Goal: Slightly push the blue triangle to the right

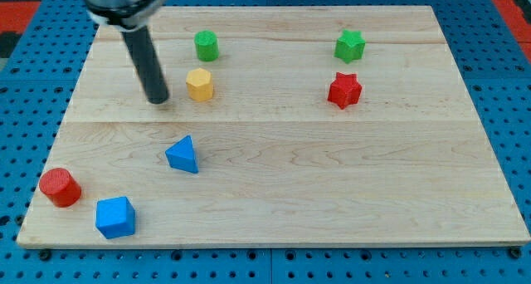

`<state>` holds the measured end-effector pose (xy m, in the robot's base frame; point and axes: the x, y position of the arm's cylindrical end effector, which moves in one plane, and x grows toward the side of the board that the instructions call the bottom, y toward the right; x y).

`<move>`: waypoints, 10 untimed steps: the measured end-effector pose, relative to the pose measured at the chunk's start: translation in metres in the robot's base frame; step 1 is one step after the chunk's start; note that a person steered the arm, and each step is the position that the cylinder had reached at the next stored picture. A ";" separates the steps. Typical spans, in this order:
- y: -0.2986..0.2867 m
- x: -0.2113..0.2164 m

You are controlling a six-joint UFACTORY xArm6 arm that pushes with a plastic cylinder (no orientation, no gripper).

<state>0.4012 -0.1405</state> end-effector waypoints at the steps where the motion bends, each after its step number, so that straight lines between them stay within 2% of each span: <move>1: -0.022 -0.025; 2: -0.070 -0.038; 3: -0.093 -0.076; 4: -0.089 -0.088; 5: -0.048 -0.038; 6: -0.081 0.039; 7: -0.045 0.117; 8: 0.041 0.126; 10: 0.139 0.118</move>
<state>0.5188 -0.0018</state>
